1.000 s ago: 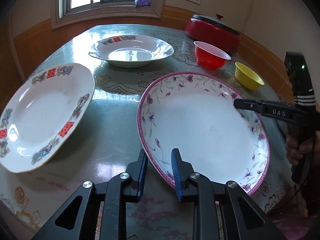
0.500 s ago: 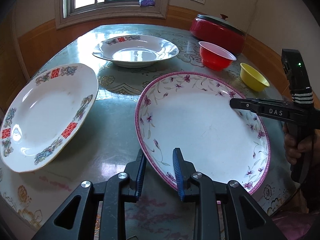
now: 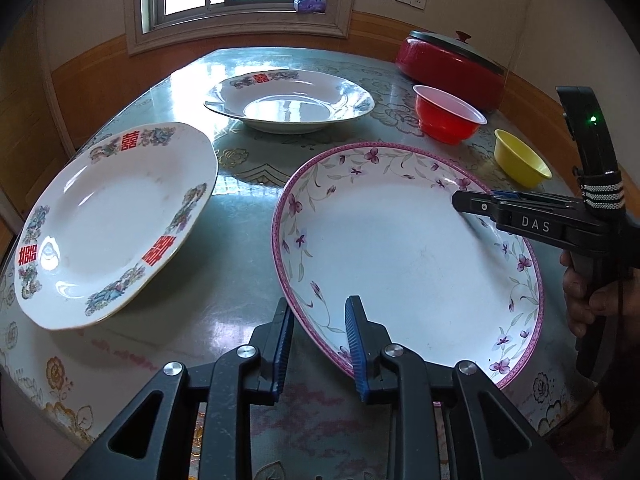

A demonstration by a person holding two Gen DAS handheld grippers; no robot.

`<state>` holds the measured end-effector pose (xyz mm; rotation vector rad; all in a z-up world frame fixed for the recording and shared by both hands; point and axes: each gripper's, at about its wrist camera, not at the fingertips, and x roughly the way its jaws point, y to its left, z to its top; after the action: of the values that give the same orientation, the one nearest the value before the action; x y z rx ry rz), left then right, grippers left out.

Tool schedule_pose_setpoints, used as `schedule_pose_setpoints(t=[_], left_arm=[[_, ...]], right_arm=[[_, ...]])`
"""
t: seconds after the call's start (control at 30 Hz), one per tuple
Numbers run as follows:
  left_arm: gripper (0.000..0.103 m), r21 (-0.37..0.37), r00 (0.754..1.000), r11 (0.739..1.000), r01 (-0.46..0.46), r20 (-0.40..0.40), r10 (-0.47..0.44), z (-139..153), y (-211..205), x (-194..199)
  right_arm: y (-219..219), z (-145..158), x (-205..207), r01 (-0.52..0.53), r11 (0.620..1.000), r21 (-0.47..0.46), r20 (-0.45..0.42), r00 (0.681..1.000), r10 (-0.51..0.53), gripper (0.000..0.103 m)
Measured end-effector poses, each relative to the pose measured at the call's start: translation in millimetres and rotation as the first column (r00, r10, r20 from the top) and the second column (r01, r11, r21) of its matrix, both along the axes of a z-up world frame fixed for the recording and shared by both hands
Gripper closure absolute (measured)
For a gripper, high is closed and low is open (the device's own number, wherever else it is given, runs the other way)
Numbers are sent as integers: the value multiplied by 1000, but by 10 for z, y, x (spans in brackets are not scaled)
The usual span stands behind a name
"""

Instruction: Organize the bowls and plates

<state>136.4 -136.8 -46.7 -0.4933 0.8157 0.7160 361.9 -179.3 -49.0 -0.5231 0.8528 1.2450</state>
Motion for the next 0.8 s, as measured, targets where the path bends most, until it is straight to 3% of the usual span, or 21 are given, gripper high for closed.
schedule_pose_setpoints(t=[0.27, 0.4, 0.5, 0.8], left_arm=[[76, 28, 1000, 1000, 8, -18, -7, 4, 87, 127], [79, 82, 998, 996, 29, -60, -24, 46, 56, 124], [82, 92, 998, 995, 46, -38, -43, 102, 63, 47], [83, 177, 997, 981, 79, 8, -82, 339, 71, -136]], right_arm=[[-79, -4, 52, 55, 998, -13, -13, 998, -55, 78], [-9, -2, 42, 98, 995, -12, -17, 995, -98, 77], [-7, 2, 47, 133, 991, -26, -42, 990, -134, 74], [23, -6, -51, 187, 981, -47, 6, 982, -187, 67]])
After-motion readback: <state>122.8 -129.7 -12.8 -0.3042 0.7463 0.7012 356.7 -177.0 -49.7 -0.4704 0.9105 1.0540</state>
